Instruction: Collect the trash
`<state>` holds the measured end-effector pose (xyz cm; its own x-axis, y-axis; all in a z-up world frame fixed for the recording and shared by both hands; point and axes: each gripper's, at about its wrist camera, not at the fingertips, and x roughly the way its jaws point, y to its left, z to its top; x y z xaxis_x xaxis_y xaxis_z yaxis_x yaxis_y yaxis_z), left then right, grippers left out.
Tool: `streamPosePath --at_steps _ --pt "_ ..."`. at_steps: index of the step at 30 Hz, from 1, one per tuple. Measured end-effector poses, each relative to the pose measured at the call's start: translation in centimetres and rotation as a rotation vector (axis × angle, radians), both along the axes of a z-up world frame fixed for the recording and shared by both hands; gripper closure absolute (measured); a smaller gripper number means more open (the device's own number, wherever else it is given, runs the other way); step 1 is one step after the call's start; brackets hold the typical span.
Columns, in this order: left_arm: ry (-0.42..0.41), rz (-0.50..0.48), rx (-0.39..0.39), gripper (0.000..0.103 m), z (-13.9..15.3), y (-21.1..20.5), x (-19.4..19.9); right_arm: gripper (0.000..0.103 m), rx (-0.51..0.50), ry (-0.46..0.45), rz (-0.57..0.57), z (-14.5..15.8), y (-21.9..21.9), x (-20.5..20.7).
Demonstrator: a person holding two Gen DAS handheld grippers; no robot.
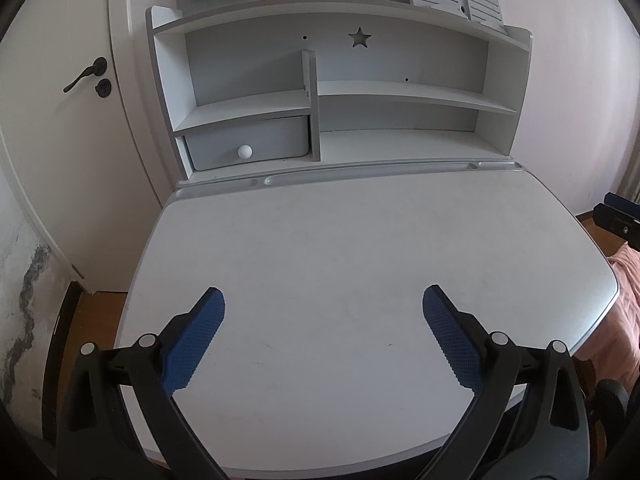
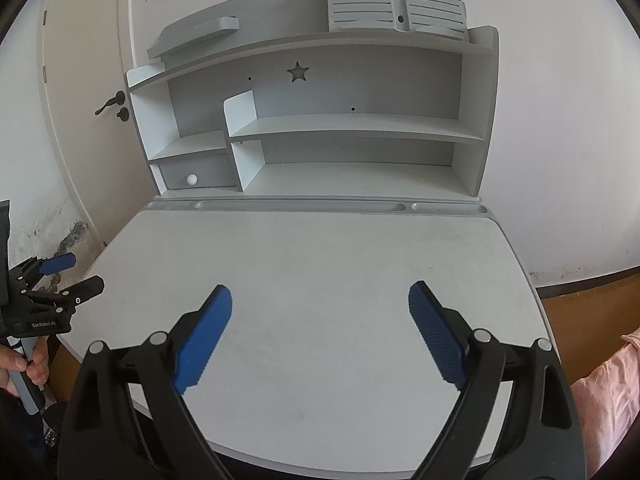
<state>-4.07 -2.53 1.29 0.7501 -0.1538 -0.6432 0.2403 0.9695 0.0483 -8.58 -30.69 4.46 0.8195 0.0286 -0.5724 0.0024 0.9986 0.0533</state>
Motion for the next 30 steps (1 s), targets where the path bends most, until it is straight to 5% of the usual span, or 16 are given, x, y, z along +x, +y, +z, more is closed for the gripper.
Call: streamPosePath --at_steps 30 --pt "0.009 0.012 -0.005 0.007 -0.09 -0.18 -0.4 0.016 -0.001 0.004 0.006 -0.17 -0.06 -0.14"
